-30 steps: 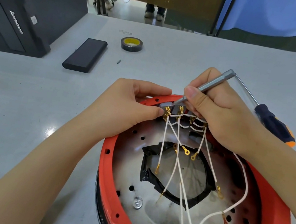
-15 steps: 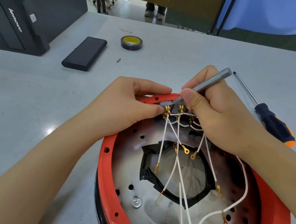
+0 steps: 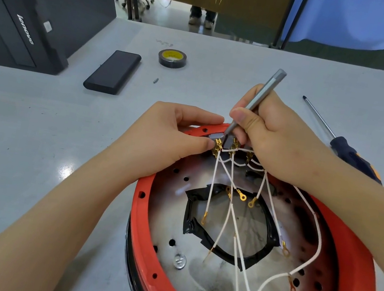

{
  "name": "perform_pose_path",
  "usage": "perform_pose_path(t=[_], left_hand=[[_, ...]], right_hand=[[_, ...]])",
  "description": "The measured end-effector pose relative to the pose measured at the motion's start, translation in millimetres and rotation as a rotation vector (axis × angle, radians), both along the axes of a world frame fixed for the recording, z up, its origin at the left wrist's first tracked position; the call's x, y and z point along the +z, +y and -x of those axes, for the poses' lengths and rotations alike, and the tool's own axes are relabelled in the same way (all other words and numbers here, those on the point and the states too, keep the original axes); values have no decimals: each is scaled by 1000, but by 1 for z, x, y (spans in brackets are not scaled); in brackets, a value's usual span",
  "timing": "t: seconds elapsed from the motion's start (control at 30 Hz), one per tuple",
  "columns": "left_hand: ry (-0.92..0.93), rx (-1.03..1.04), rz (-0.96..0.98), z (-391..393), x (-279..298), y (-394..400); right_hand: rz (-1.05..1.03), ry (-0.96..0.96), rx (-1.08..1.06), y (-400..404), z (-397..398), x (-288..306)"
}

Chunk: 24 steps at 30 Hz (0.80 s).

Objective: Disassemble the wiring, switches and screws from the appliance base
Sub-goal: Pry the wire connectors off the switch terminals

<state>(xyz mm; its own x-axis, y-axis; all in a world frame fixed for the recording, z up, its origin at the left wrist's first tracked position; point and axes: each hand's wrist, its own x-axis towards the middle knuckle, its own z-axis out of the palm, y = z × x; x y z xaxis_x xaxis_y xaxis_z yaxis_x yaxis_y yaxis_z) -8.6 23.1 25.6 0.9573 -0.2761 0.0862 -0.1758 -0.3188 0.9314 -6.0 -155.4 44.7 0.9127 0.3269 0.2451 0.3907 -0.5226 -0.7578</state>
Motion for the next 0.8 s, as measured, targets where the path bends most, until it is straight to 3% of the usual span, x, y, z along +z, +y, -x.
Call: perform_pose_path(t=[0.23, 0.53, 0.8], left_hand=[[-2, -6, -15, 0, 0, 0], [-3, -20, -29, 1, 1, 1], [-4, -10, -18, 0, 0, 0]], right_hand=[[-109, -24, 50, -5, 4, -8], [95, -164, 42, -5, 7, -7], [135, -106, 24, 0, 5, -2]])
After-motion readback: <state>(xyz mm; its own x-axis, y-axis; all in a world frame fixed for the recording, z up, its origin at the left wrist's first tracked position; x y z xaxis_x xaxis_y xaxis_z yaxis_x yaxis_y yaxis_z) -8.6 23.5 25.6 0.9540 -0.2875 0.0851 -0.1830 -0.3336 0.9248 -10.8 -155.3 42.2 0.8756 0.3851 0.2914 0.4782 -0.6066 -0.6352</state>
